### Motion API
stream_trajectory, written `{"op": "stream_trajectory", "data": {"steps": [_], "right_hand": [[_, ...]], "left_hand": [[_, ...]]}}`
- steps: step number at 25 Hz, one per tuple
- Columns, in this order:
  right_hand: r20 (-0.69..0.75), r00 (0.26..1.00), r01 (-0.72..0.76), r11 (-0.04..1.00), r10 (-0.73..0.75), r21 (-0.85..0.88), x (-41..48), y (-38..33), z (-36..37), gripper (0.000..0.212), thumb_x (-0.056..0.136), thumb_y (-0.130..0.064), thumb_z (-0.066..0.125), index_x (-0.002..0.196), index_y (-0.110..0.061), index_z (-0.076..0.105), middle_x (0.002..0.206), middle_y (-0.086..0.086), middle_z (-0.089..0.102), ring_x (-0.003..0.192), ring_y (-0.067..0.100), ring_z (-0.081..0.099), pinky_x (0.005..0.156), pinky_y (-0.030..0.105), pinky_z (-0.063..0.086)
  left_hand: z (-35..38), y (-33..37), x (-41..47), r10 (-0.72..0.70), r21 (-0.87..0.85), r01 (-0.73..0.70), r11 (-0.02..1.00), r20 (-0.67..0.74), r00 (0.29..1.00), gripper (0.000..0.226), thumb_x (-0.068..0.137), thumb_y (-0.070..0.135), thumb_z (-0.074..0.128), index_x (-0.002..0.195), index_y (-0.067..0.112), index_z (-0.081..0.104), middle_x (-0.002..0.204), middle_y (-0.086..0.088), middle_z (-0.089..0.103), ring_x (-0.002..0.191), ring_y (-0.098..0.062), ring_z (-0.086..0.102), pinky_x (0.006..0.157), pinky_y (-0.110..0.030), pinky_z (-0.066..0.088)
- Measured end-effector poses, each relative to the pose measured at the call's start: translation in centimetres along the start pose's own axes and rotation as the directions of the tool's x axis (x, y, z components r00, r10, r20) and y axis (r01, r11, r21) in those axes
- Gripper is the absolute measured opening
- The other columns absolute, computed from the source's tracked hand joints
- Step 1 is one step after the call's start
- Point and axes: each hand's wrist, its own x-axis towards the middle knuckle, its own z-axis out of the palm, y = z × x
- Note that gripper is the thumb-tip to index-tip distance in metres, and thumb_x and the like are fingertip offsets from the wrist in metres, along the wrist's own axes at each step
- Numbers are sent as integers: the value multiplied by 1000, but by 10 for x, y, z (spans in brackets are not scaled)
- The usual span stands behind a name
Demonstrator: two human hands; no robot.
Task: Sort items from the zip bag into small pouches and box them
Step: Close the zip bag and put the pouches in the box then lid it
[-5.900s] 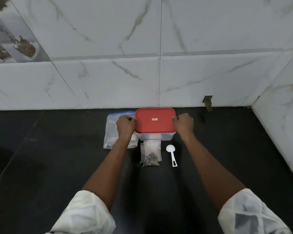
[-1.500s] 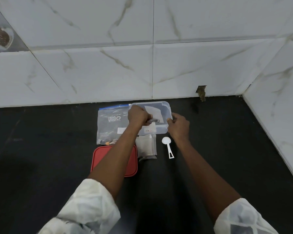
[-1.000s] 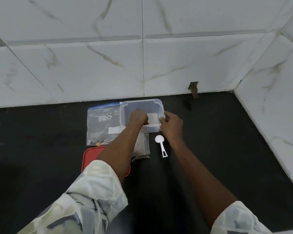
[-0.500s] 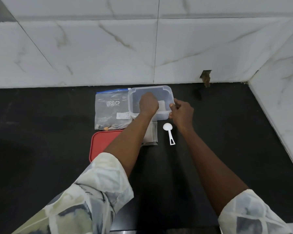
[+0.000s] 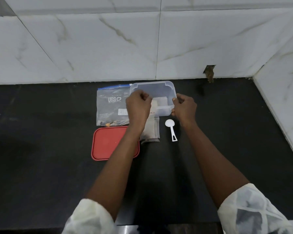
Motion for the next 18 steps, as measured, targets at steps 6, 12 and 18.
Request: {"op": "stream_trajectory", "data": {"steps": [6,12,18], "right_hand": [[6,1000,3,999,-3,-43,4,1,-5,30,94,-9,52,118,-10,70,94,4,73,52,14,62,47,23,55],[-14,1000,-10,1000,10,-14,5,7,-6,32,95,-10,54,124,-10,66,105,8,73,46,9,63,47,21,55],[-9,999,-33,999,33,18,5,9,-6,33,95,-12,56,127,-10,64,112,9,72,56,13,67,49,21,56]], "left_hand": [[-17,-73,-42,-159,242,85,966,302,940,35,80,9,76,115,6,72,102,-14,65,93,-29,64,80,-30,49],[-1,-80,-44,-134,521,-83,849,366,921,60,75,39,84,120,7,62,122,-15,47,113,-37,50,96,-46,47],[14,-78,-54,-228,492,87,867,235,945,47,73,37,84,104,7,68,118,-15,56,111,-35,52,94,-44,47]]}}
